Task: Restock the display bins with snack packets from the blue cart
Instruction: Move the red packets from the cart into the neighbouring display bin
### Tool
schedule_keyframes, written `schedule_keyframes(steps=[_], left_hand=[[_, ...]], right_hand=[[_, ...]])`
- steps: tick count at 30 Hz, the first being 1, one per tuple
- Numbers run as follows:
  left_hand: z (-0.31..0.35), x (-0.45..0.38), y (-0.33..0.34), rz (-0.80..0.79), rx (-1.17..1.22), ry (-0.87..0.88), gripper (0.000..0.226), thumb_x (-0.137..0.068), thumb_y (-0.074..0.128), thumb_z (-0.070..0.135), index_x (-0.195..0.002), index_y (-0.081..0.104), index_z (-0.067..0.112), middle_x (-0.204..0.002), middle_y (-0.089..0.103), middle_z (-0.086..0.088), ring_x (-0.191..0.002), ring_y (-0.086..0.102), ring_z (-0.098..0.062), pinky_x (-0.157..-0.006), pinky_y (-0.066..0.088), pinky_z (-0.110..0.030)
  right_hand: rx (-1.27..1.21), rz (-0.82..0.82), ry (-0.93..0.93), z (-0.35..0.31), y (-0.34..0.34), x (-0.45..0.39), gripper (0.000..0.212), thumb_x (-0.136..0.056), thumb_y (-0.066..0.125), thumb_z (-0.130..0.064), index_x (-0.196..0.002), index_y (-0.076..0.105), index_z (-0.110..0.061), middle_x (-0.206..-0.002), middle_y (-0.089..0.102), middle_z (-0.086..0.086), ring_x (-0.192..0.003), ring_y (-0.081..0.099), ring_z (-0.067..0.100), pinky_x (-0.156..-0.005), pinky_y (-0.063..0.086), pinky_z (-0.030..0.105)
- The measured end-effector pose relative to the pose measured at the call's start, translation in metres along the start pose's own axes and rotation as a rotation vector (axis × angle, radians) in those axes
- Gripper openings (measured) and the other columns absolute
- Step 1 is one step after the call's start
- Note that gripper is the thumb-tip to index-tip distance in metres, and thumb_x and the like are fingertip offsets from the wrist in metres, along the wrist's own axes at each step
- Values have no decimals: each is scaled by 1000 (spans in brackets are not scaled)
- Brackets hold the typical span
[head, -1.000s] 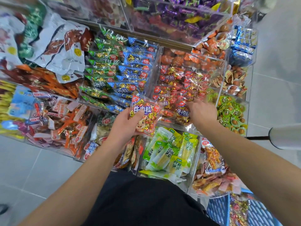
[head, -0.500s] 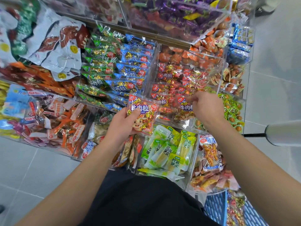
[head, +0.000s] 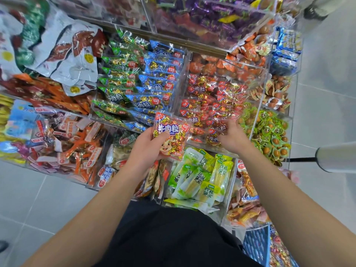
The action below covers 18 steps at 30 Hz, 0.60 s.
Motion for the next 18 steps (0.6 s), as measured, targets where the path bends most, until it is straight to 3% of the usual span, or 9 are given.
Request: schedule_keyframes(steps=[3, 5, 7, 9, 12, 15, 18], left_hand=[[2, 1, 4, -31, -19, 4, 15, -97, 64, 18, -105, 66, 31, -96, 78, 9, -87, 76, -13, -67, 62, -31], [5, 3, 9, -69, -58, 21, 21, -96, 64, 14, -108, 66, 31, -100, 78, 8, -90, 75, -15, -68, 62, -32], [7, 5, 19, -125, -110, 33, 24, -95, 66, 12, -114, 66, 26, -107, 76, 1, -95, 74, -21, -74, 63, -39], [12, 9, 35, -202, -181, 76, 24, -93, 68, 8, -112, 67, 24, -105, 76, -2, -94, 74, -21, -77, 62, -40], [27, 17, 55, -264, -220, 175, 29, -91, 70, 4, -115, 67, 20, -97, 75, 2, -81, 72, -7, -68, 59, -25], [45, 21, 59, -218, -321, 287, 37, -89, 74, 10, -123, 63, 18, -106, 74, 7, -90, 71, 0, -76, 57, -19], [60, 20, 36, -27, -455, 384, 29, -90, 73, 22, -117, 63, 26, -102, 71, 18, -95, 67, 3, -86, 53, -19]], right_hand=[[-133, 128, -99, -14, -23, 21, 56, -91, 60, -16, -144, 40, -19, -143, 46, 11, -105, 58, 26, -91, 49, 39], [-239, 175, -169, -28, -38, 41, 44, -91, 63, -25, -134, 52, -23, -135, 55, -2, -100, 62, 18, -90, 52, 40], [-346, 110, -273, -50, -44, 58, 42, -89, 66, -32, -130, 55, -29, -124, 58, -15, -100, 60, 1, -85, 51, 32], [-334, -12, -390, -77, -43, 74, 51, -87, 71, -34, -135, 52, -31, -129, 56, -16, -110, 56, 0, -91, 46, 25], [-212, -141, -469, -98, -34, 86, 48, -86, 75, -28, -131, 58, -24, -123, 62, -8, -109, 59, 7, -94, 47, 25], [-209, -104, -474, -95, -38, 87, 24, -85, 77, -22, -107, 68, -19, -99, 67, -3, -84, 60, 10, -79, 50, 30], [-193, 85, -441, -75, -67, 83, 17, -83, 78, -24, -96, 67, -25, -95, 70, -3, -81, 64, 15, -77, 54, 36]])
Point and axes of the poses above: each hand's wrist, its own x-axis away from the middle knuckle, its own y-axis out of the palm, z = x × y, the point moved 10 cm from there along -x, towards the middle knuckle
